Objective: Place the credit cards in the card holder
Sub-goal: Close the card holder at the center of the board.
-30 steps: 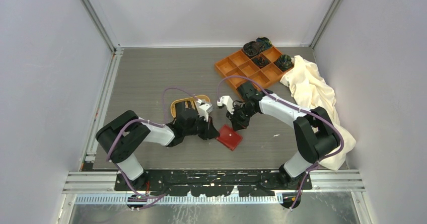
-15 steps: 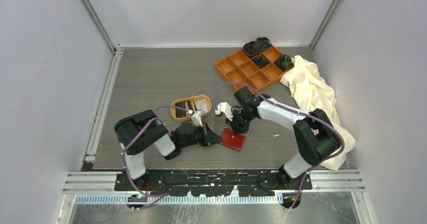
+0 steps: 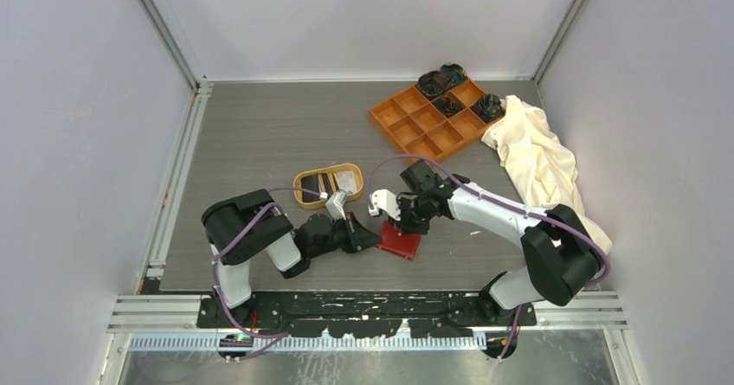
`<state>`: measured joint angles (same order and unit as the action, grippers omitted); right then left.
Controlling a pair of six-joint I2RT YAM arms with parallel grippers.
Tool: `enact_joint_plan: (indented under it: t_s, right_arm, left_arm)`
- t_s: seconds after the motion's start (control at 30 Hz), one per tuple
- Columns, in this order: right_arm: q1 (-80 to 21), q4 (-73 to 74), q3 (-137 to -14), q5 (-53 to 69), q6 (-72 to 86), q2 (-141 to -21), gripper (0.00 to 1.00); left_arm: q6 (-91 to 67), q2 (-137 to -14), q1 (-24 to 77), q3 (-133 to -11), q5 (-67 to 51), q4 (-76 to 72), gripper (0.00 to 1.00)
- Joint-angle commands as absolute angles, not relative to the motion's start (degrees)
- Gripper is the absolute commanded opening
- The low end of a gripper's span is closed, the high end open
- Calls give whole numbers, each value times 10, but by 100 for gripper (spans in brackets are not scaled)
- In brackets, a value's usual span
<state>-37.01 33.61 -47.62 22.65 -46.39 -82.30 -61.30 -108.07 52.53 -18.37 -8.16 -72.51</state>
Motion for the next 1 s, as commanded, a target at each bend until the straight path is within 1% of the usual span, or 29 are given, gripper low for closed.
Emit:
enact_joint_plan:
  t_s: [0.0,0.27,0.7,0.97]
  right_arm:
    - [-391,317,-473,205,-493,-811,1]
    - [-425,300,-467,150,-497,-822,1]
    - [-483,293,-442,70,-538,-818,1]
    - [-498,306,-435,55,-560,-804,1]
  left_arm:
    - [-602,-1064,535,-185,-67,-696,0]
    - [-595,-1045,544,-196,-64,-664,0]
    - [-599,-1050,547,-197,-64,-672,0]
    - [-601,-1057,547,-199,-66,-677,0]
